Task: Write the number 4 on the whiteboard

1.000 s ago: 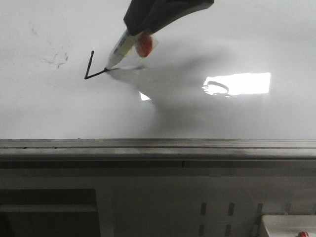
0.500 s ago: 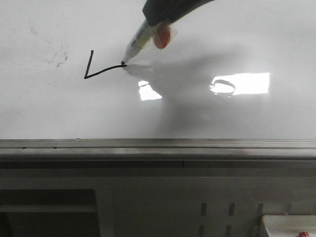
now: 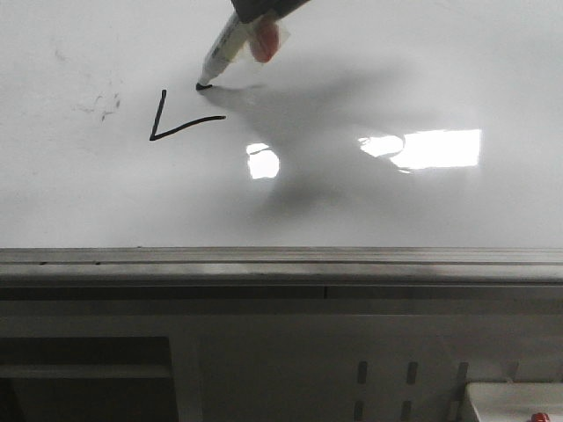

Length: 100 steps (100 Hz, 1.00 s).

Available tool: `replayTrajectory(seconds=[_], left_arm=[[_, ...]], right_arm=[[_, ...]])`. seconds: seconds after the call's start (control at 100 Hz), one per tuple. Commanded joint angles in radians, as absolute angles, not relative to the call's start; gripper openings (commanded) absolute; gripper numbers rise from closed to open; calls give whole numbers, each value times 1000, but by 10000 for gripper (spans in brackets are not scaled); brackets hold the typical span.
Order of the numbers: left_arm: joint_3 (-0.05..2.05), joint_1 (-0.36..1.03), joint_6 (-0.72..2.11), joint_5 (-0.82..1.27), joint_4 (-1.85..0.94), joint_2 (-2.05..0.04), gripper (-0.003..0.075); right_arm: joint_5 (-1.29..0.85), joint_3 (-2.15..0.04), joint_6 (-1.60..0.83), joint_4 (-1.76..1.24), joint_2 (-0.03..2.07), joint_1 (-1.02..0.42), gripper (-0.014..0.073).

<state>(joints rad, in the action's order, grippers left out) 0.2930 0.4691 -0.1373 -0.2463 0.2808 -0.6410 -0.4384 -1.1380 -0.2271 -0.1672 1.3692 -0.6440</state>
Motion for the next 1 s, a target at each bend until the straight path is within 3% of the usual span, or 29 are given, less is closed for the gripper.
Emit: replayTrajectory(seconds=[0.0,0.18,0.55,0.82,0.99], left_arm=[[321,463,-148,-315,268,-637,337],[321,463,-148,-315,271,-637,337],[321,467,-148,-306,361,-637,337],[321,681,-152,-310,594,-710,337],[321,797,-152,-312,591,-819,337]], right_arm=[[-383,-1174,-237,-160,1349,-638,-64],[-489,-1149,-237,-177,1349,-655,-64],[-442,-1048,-237,-218,1330,-689,-64],[-469,-1089,-237,-218,1293,-826,-64],[-485,-1129,-237,-216,1293,-904,-64]])
